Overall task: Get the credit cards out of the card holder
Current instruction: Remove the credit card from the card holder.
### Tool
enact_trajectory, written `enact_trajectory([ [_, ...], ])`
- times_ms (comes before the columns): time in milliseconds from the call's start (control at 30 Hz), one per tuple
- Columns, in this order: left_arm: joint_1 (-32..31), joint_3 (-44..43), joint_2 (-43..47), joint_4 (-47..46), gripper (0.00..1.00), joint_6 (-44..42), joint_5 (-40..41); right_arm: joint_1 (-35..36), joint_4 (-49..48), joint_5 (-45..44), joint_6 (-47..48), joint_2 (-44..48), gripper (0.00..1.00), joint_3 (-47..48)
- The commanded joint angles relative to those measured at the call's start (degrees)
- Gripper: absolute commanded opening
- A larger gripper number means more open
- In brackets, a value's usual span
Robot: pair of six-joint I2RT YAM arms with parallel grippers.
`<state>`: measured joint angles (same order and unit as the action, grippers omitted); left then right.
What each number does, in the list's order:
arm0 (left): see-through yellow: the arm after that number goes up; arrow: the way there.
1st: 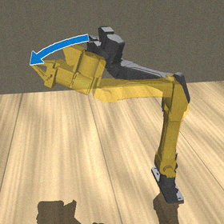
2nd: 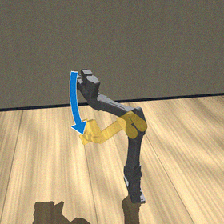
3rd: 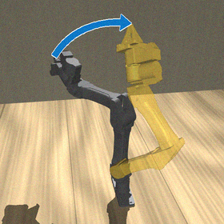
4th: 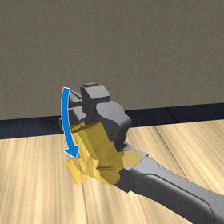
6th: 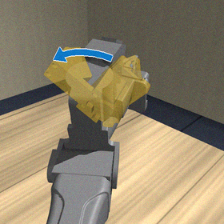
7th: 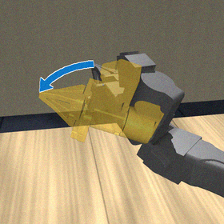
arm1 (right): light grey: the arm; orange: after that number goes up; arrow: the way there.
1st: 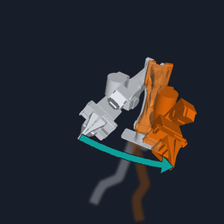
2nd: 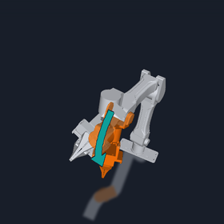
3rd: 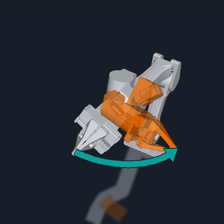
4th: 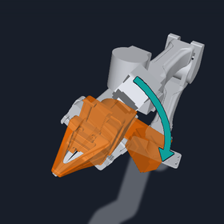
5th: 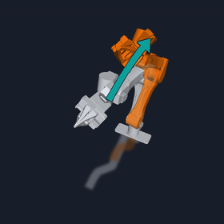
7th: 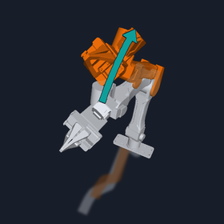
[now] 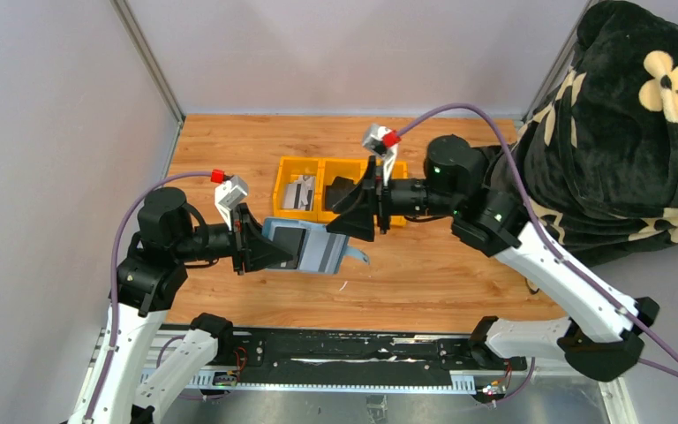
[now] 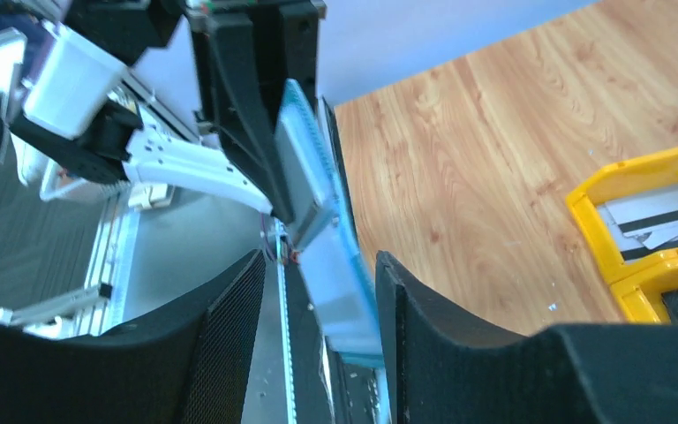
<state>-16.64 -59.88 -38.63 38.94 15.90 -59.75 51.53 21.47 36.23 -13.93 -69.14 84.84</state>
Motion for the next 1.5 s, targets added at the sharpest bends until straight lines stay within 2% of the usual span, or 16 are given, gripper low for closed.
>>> enact_trajectory([
  [0, -0.32, -2.59, 0.05, -3.09, 0.00, 1.84, 6.63, 0.06, -13.96, -4.52, -12.82, 5.22, 0.52, -6.57],
  [133, -0.29, -2.54, 0.02, -4.60, 0.00, 3.76, 8.73, 4.44, -24.87, -1.61, -17.59, 6.16, 0.51, -12.95],
  [367, -0.30, -2.90, 0.22, -5.40, 0.00, 4.32, 6.40, 7.89, -30.03, 0.24, -20.82, 1.10, 0.47, -15.27],
  [733, -0.30, -3.10, 1.38, -6.71, 0.00, 4.64, 0.26, 7.89, -24.26, -4.75, -18.52, -0.97, 0.46, -14.02],
  [1133, -0.31, -3.62, 1.98, -7.88, 0.01, 5.89, -0.81, 7.89, -17.93, -11.33, -15.86, -1.17, 0.47, -11.54],
  [1300, -0.32, -2.28, 2.26, -10.45, 0.07, 9.04, -0.96, 7.93, -21.88, -11.34, -18.20, -2.13, 0.46, -12.29],
  [1467, -0.32, -1.49, 2.57, -12.70, 0.09, 11.34, -2.48, 7.89, -30.53, -11.05, -24.16, -4.27, 0.37, -14.47],
])
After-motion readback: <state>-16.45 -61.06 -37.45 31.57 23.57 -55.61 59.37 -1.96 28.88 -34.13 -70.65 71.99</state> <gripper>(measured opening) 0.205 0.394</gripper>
